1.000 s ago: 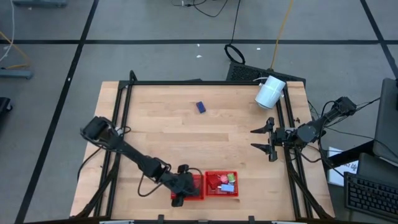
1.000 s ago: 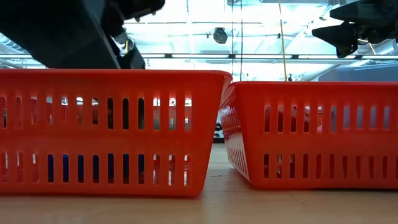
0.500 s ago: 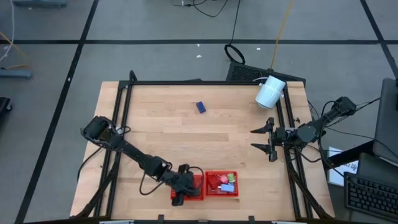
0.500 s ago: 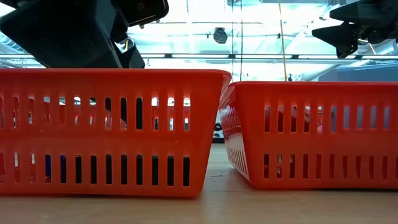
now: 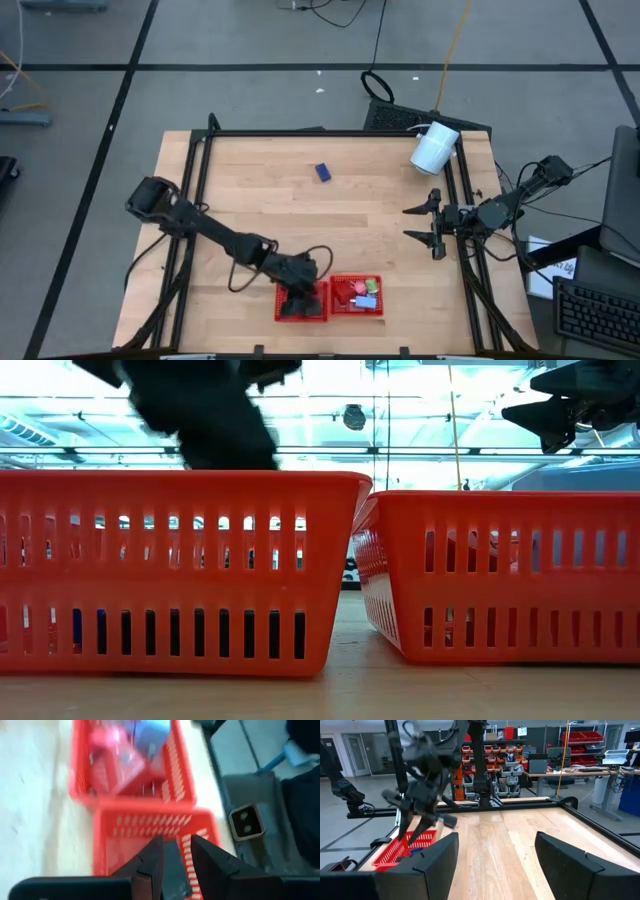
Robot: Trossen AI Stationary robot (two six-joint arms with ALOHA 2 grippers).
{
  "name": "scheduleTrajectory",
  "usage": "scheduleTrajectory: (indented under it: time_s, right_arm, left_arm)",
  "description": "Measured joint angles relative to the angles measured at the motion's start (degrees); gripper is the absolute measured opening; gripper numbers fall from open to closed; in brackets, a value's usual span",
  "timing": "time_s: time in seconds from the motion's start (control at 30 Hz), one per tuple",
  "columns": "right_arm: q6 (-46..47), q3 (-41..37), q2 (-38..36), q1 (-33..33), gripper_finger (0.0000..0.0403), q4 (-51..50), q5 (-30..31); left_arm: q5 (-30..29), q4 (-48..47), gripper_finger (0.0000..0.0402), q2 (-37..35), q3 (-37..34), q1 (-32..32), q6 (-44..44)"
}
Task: Pick & Place Office items
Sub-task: Put the blue digital timer into the left red bin
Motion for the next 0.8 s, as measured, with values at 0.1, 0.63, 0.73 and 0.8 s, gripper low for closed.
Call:
scheduleTrajectory:
  time_s: [0.1, 0.63, 0.73, 0.8]
  right_arm:
    - [0.01, 0.00, -0.01, 0.00, 0.0254, -0.02, -0.05]
    - [0.02, 0.00, -0.01, 0.00, 0.0254, -0.03, -0.17]
    - [0.00, 0.00, 0.00, -0.01, 0.0254, 0.24, -0.17]
    - [0.02, 0.00, -0.15, 0.00, 0.0254, 0.45, -0.17]
  left_arm:
    - [-0.66, -0.25, 0.0099, -3.67, 0.00, 1.02, 3.20]
    - [-28.63, 3.20, 0.0097, -18.89, 0.00, 8.27, 22.25]
    - [-30.20, 6.25, 0.0097, -19.93, 0.00, 9.49, 23.95]
    - [-30.20, 6.58, 0.0097, -20.31, 0.00, 10.28, 25.13]
